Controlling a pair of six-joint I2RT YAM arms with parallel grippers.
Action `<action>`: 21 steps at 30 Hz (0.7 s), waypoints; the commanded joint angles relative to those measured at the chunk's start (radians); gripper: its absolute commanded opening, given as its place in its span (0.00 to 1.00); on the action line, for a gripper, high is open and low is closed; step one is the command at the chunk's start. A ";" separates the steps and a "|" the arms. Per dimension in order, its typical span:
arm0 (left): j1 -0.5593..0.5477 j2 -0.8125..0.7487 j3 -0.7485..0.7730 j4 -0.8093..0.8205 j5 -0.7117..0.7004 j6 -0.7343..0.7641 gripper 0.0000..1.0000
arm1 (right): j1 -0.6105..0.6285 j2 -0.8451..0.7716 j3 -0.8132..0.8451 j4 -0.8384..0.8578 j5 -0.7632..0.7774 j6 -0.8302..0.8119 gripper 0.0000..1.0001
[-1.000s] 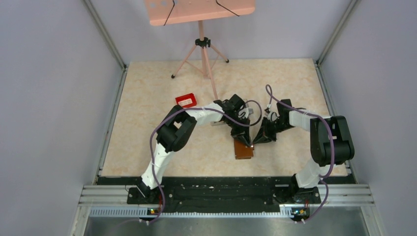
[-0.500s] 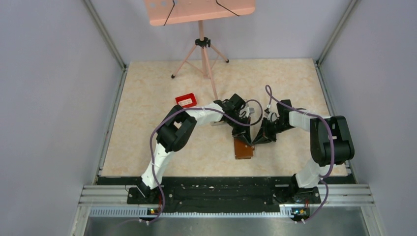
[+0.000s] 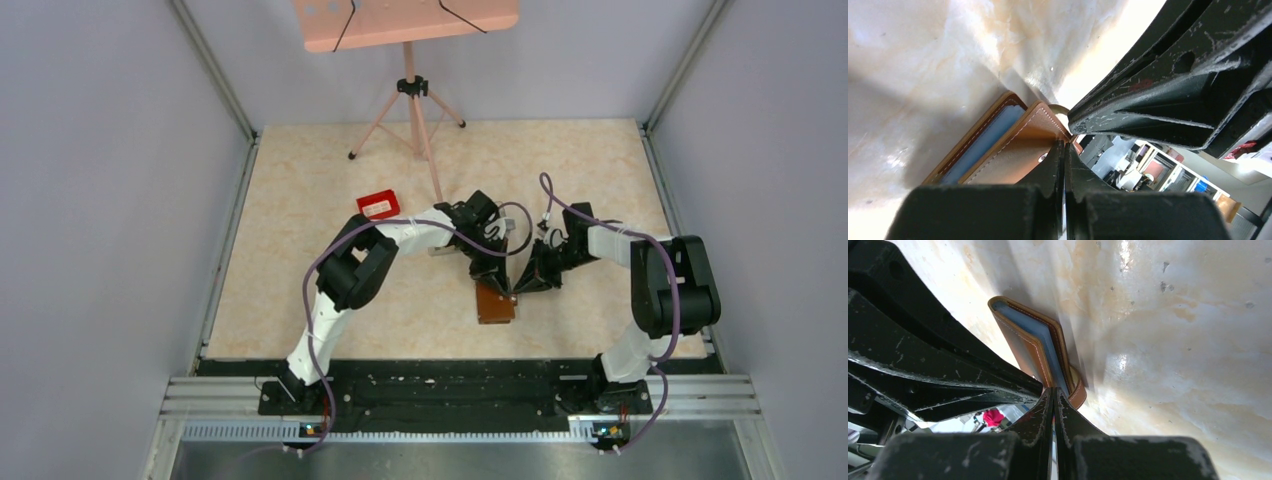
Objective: Put the credit cards into the card holder
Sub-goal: Close the card holder at the center of the board.
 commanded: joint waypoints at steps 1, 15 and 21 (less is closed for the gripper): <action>-0.005 -0.091 -0.005 -0.046 -0.053 0.043 0.00 | -0.004 -0.030 0.000 0.013 -0.016 -0.011 0.00; -0.006 -0.113 -0.066 0.078 0.033 0.002 0.24 | 0.004 -0.042 -0.010 0.012 -0.008 -0.015 0.00; -0.015 -0.083 -0.064 0.105 0.069 -0.001 0.26 | 0.005 -0.042 -0.019 0.017 -0.007 -0.016 0.00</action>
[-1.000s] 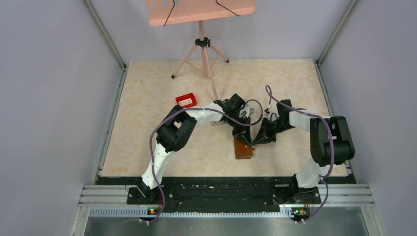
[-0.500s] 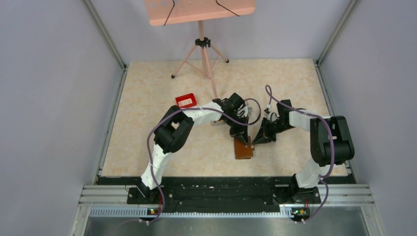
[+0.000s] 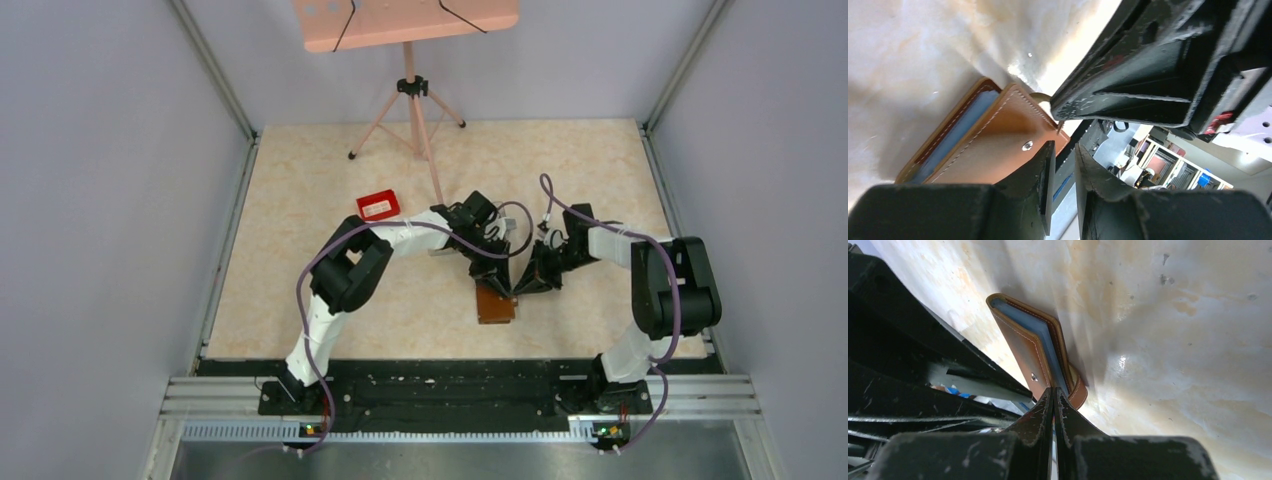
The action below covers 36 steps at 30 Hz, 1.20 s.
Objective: Put the credit cards into the card holder
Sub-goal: Close the card holder at the center of the board.
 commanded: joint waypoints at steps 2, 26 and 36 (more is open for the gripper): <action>-0.013 -0.017 0.000 0.081 0.062 -0.014 0.25 | 0.004 -0.036 -0.016 0.017 -0.008 -0.016 0.00; -0.037 0.070 0.071 0.003 0.022 0.023 0.25 | 0.005 -0.034 -0.012 0.024 -0.002 -0.005 0.00; -0.038 0.061 0.078 -0.008 0.010 0.038 0.00 | 0.003 -0.037 0.008 0.017 -0.001 -0.005 0.00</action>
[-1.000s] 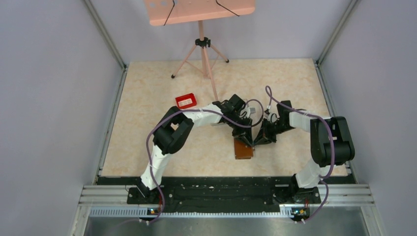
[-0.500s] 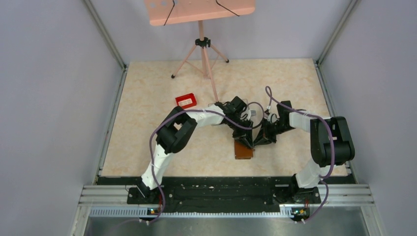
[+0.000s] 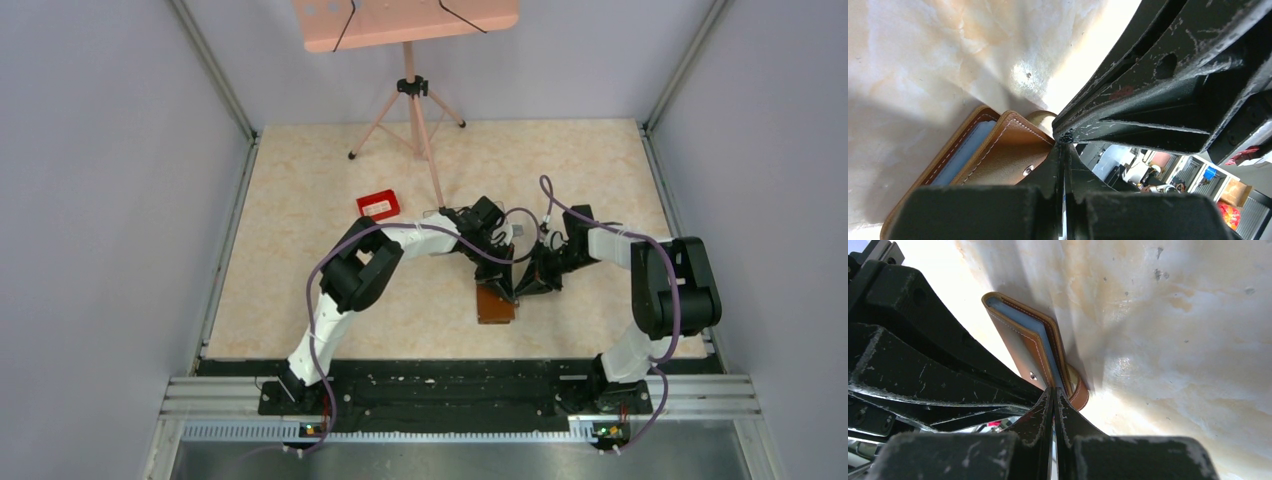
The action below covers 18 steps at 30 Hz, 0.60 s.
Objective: Put the credit cards into the card holder
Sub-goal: Close the card holder at the center of the board.
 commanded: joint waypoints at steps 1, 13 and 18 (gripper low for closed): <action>-0.008 -0.011 0.034 -0.036 -0.021 0.032 0.00 | 0.004 -0.038 0.027 0.012 -0.004 -0.010 0.00; 0.011 -0.096 0.036 -0.197 -0.136 0.065 0.00 | 0.009 -0.064 0.048 0.008 -0.049 -0.042 0.00; 0.021 -0.105 0.033 -0.222 -0.158 0.071 0.00 | 0.034 -0.050 0.050 0.041 -0.082 -0.038 0.00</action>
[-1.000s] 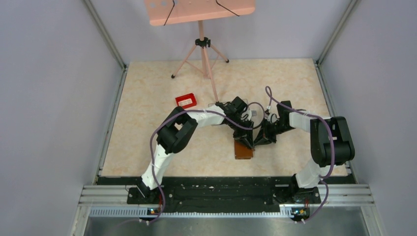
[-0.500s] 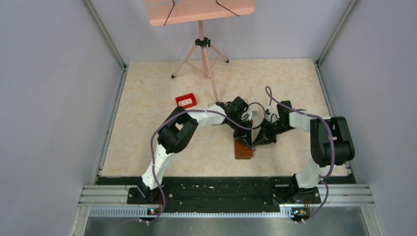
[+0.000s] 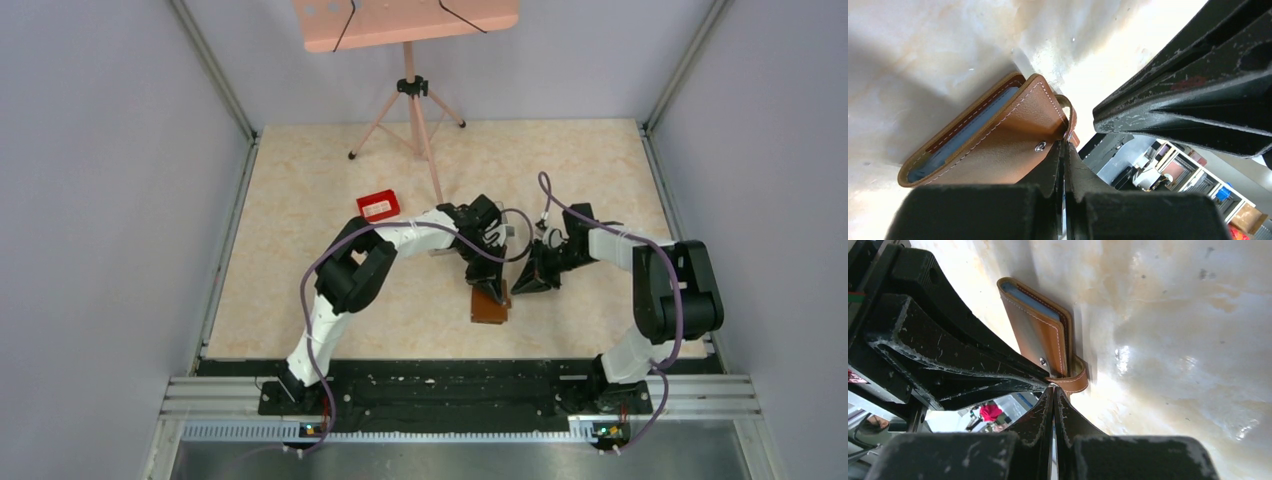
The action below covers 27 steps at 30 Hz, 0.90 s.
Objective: Put the credit cards into the card holder
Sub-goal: Close the card holder at the center of the board.
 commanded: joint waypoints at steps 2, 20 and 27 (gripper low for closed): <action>0.020 -0.070 0.018 -0.057 -0.043 0.025 0.00 | 0.043 -0.016 0.051 0.052 -0.051 -0.016 0.00; 0.035 -0.083 0.054 -0.131 -0.050 0.088 0.00 | 0.142 0.094 0.090 0.206 0.010 0.071 0.00; 0.018 -0.192 -0.099 -0.061 -0.060 0.084 0.00 | 0.142 0.023 0.042 0.233 -0.019 0.046 0.00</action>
